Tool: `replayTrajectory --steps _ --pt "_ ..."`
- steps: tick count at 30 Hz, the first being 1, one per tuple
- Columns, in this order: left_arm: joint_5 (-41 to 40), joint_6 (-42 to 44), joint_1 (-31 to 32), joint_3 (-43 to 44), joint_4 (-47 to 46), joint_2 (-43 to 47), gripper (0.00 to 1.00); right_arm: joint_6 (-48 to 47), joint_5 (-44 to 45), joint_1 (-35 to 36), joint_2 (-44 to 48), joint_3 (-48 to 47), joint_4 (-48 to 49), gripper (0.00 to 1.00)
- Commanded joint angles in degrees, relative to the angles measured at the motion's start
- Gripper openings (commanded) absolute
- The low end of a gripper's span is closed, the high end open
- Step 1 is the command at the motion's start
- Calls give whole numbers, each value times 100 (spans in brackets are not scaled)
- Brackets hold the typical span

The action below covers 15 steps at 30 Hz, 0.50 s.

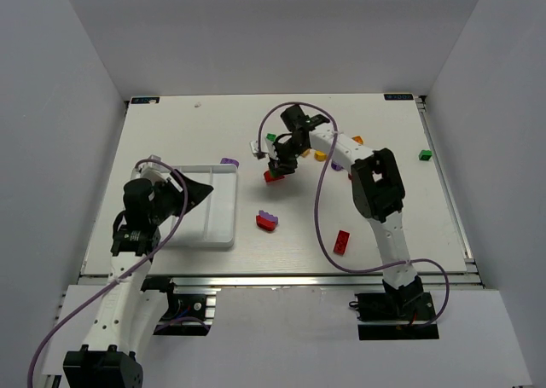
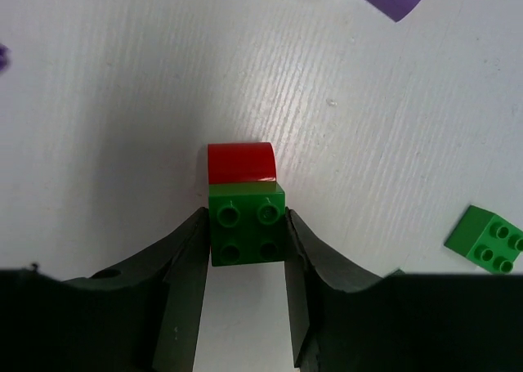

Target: Sort the legos into containers by color

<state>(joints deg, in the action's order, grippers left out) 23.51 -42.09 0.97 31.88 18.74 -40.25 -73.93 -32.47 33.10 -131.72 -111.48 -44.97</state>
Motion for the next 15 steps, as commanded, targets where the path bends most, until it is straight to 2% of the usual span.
replayTrajectory --steps 1,4,6,10,11,12,15 --pt "382 -159 8 -111 -651 131 71 1010 -558 -14 961 56 85 4" --pt "751 -326 8 -331 -1633 324 78 2204 -1094 -32 1620 485 391 0" --pt "901 -335 8 -375 -1830 473 81 2933 -1428 -49 1990 1065 742 0" --pt "1112 -335 17 -349 -2312 580 83 5180 -1780 -41 3087 2137 1997 0" --pt "1147 -388 26 -375 -2418 606 84 5500 -1894 -41 3256 2348 2192 0" --pt "1226 -432 26 -445 -2506 623 86 5851 -1895 -41 3432 2724 2421 0" --pt "1288 -651 70 -629 -2805 764 92 7118 -1833 -41 3916 3088 3072 0"
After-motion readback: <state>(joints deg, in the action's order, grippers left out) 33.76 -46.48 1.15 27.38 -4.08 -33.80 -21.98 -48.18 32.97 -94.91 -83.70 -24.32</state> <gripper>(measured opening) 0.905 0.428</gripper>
